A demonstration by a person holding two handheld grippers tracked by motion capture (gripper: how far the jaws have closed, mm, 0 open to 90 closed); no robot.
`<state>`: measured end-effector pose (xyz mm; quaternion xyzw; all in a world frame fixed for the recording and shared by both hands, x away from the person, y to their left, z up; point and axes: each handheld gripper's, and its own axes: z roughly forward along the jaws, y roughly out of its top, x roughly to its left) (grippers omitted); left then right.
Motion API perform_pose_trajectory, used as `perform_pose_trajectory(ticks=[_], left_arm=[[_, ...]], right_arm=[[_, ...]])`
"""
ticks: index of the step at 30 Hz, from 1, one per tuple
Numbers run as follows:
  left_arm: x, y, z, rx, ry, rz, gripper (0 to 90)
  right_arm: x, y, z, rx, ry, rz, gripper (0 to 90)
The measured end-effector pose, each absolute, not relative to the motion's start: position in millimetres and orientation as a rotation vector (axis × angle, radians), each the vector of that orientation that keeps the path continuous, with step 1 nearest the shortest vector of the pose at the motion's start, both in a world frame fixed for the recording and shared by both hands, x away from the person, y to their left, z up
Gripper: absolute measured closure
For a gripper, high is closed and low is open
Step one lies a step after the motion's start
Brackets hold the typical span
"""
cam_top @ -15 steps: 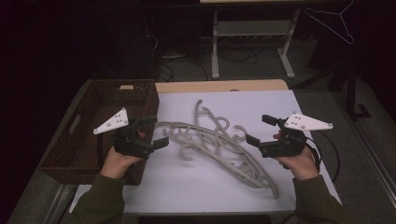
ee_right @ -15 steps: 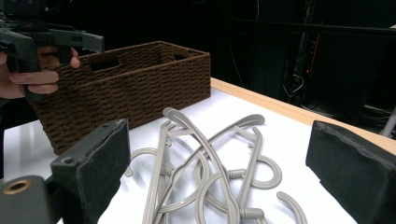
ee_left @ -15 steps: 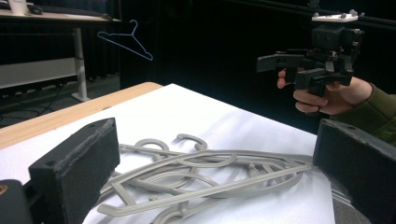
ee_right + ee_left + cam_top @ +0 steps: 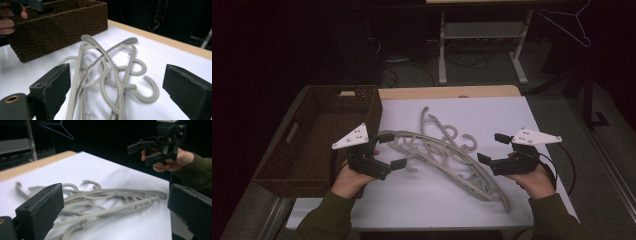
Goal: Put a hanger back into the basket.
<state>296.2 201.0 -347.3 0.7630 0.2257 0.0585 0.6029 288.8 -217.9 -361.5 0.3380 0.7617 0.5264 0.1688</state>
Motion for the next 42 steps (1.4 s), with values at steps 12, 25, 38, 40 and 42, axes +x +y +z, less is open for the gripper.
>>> perform_pose_trajectory(ticks=[12,25,38,40,42], left_arm=[[290,191,-377,1.822,0.535,0.074,0.1],[290,189,-393,1.85,0.557,0.041,0.1],[289,190,-393,1.852,0.559,0.04,0.2],[289,190,-393,1.85,0.564,0.036,0.1],[289,189,-394,1.851,0.562,0.037,0.1]], right_arm=[[303,-222,-381,1.093,2.315,1.309,17.7],[331,-210,-413,1.221,2.549,1.113,48.1],[338,-206,-428,1.242,2.632,1.054,64.0],[339,-205,-430,1.246,2.636,1.061,66.5],[339,-204,-431,1.245,2.648,1.055,68.3]])
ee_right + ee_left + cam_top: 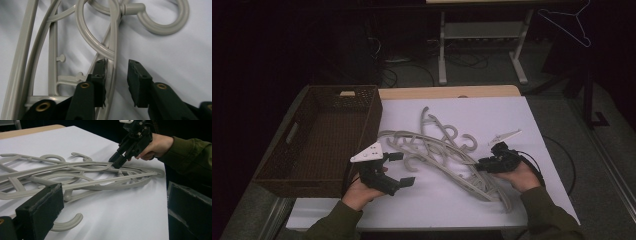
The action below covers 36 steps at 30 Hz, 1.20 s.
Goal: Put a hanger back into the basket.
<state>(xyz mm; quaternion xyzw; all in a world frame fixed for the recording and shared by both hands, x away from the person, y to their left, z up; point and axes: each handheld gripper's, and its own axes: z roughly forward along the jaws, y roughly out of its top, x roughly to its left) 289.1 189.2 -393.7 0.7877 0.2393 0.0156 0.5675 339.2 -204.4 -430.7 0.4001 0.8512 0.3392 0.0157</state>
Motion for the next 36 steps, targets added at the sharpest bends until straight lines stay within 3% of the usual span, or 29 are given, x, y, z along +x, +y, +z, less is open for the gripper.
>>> perform_pose_trajectory(ticks=[7,36], left_arm=[[289,188,-394,1.856,0.558,0.033,0.1],[293,184,-390,1.874,0.567,0.052,0.1]], right_arm=[[343,-200,-434,1.241,2.678,1.06,76.7],[343,-210,-418,1.115,2.671,1.048,80.9]])
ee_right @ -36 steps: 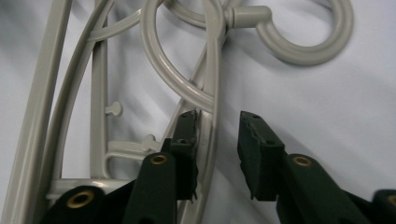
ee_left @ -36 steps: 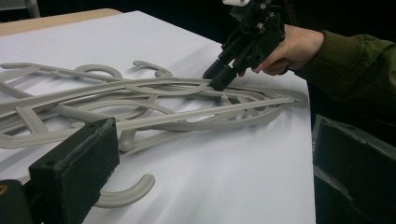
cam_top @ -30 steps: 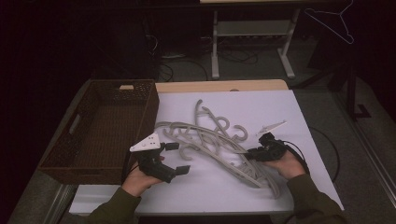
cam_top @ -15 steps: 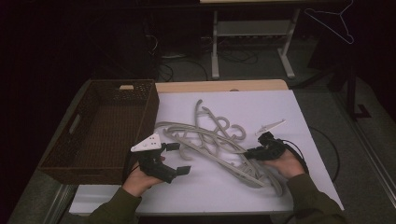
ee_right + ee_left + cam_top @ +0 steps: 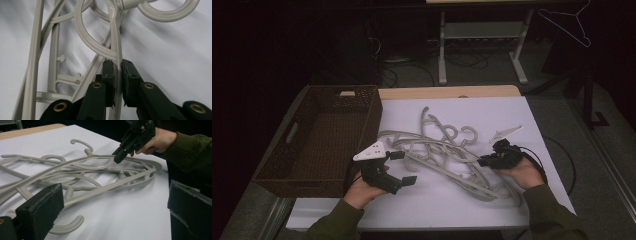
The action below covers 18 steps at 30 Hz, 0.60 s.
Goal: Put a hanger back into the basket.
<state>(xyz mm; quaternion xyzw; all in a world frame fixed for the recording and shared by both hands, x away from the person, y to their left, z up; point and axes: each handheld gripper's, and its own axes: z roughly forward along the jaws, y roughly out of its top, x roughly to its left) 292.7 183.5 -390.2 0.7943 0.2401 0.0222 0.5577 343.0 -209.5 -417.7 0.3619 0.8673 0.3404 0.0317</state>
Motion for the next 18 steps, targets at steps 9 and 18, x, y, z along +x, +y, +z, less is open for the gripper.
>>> perform_pose_trajectory(ticks=[9,18], left_arm=[[300,177,-377,1.914,0.559,0.102,0.2],[318,167,-361,1.993,0.534,0.163,0.2]], right_arm=[[342,-215,-409,1.012,2.701,1.091,81.0],[341,-215,-400,0.876,2.77,1.11,81.0]])
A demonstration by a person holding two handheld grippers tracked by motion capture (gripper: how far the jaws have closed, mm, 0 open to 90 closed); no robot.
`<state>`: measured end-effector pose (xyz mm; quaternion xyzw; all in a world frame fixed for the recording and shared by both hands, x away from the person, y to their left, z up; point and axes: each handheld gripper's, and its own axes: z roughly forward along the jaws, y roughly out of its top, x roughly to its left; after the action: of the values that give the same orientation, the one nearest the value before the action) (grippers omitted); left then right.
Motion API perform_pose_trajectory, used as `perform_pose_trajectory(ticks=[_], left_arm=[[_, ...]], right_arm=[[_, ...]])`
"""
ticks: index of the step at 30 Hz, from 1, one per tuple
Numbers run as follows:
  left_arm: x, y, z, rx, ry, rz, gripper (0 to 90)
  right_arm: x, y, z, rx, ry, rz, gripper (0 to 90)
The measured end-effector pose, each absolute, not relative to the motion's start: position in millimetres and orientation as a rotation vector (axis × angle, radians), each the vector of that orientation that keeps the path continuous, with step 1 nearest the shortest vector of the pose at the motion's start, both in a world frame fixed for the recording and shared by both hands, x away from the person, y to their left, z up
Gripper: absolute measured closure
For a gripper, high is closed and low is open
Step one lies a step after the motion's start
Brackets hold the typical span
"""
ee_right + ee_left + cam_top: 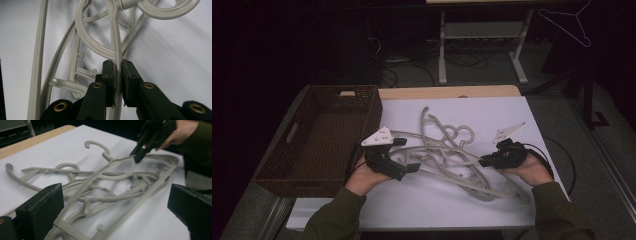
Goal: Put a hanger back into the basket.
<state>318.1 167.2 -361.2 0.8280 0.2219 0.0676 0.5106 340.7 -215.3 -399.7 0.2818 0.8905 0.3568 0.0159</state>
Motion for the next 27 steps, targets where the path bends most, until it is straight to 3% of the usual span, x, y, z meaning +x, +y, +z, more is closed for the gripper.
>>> perform_pose_trajectory(ticks=[2,5,8,13,21,27], left_arm=[[320,166,-361,2.006,0.531,0.166,0.2],[328,161,-366,2.048,0.495,0.139,14.3],[331,157,-370,2.094,0.498,0.146,15.3],[337,145,-377,2.237,0.444,0.135,28.2],[339,139,-384,2.307,0.427,0.125,49.3],[338,134,-388,2.362,0.38,0.139,60.4]], right_arm=[[340,-214,-399,0.869,2.778,1.113,81.1],[340,-210,-396,0.799,2.81,1.132,81.0],[340,-207,-396,0.755,2.818,1.125,81.0],[338,-201,-394,0.689,2.868,1.133,81.0],[339,-193,-392,0.581,2.889,1.135,81.1],[338,-189,-392,0.558,2.899,1.135,81.1]])
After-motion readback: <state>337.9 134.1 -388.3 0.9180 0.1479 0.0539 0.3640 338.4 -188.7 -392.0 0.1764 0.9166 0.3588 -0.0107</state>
